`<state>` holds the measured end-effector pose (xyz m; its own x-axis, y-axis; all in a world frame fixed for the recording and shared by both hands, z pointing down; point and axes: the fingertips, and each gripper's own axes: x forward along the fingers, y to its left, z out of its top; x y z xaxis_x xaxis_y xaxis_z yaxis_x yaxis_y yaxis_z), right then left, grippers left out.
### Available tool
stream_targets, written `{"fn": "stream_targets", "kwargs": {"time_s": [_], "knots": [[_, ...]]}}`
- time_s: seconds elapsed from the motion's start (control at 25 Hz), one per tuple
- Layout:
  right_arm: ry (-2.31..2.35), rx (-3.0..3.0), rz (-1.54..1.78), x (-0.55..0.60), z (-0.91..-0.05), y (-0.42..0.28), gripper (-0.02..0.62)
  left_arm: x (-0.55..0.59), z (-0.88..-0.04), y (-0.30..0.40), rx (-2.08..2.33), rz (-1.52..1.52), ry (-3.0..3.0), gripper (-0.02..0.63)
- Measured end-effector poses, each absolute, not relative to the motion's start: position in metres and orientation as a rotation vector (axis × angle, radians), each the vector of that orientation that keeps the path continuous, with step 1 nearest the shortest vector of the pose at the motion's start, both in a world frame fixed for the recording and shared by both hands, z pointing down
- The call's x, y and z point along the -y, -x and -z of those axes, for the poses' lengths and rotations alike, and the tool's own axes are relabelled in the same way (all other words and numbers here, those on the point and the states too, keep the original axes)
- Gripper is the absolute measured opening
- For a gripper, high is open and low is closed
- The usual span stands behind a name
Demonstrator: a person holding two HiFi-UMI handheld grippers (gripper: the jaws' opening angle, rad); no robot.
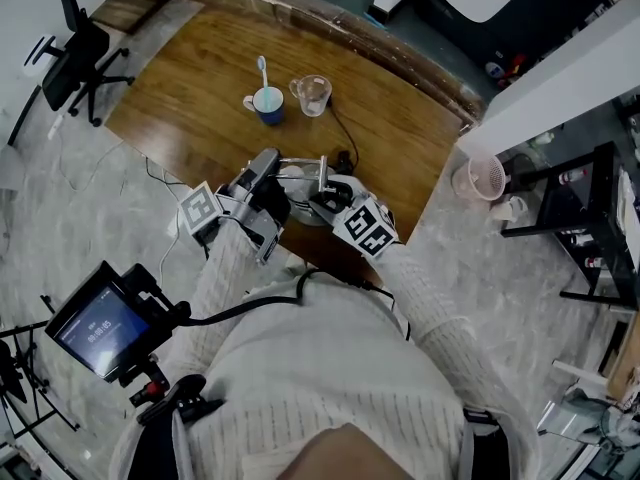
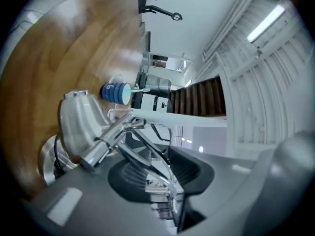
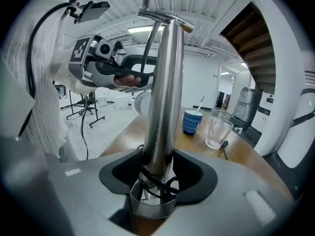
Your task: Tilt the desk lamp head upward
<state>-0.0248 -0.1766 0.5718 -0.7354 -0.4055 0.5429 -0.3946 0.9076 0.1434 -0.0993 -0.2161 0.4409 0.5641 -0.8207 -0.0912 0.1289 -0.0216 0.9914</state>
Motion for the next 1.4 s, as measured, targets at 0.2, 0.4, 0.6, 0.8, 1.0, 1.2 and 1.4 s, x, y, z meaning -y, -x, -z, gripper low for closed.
{"fn": "stream_targets", "kwargs": {"time_s": [0.2, 0.4, 0.6, 0.8, 1.0, 1.2, 1.4], "knots": [[-0.658, 2.46, -0.022, 0.183, -0.575, 0.026, 0.19, 0.226, -0.401, 0.103, 0.836, 0.615, -1.701, 0.083], [-0.719, 2.478, -0.073, 0.188, -0.572, 0.03, 0.183, 0.232, -0.365, 0.094, 1.09, 0.286, -2.052, 0.081], [-0.725, 2.48, -0.087, 0.19, -0.573, 0.031, 0.183, 0.23, -0.342, 0.077, 1.274, 0.033, -2.287, 0.094], [-0.709, 2.499, -0.094, 0.192, -0.573, 0.032, 0.181, 0.223, -0.326, 0.053, 1.409, -0.234, -2.494, 0.107], [-0.707, 2.513, -0.101, 0.192, -0.574, 0.031, 0.179, 0.221, -0.323, 0.044, 1.455, -0.313, -2.563, 0.115], [-0.685, 2.515, -0.1, 0.192, -0.575, 0.03, 0.179, 0.218, -0.319, 0.032, 1.526, -0.445, -2.644, 0.124], [-0.674, 2.51, -0.112, 0.191, -0.574, 0.031, 0.179, 0.214, -0.315, 0.019, 1.588, -0.628, -2.716, 0.13]]}}
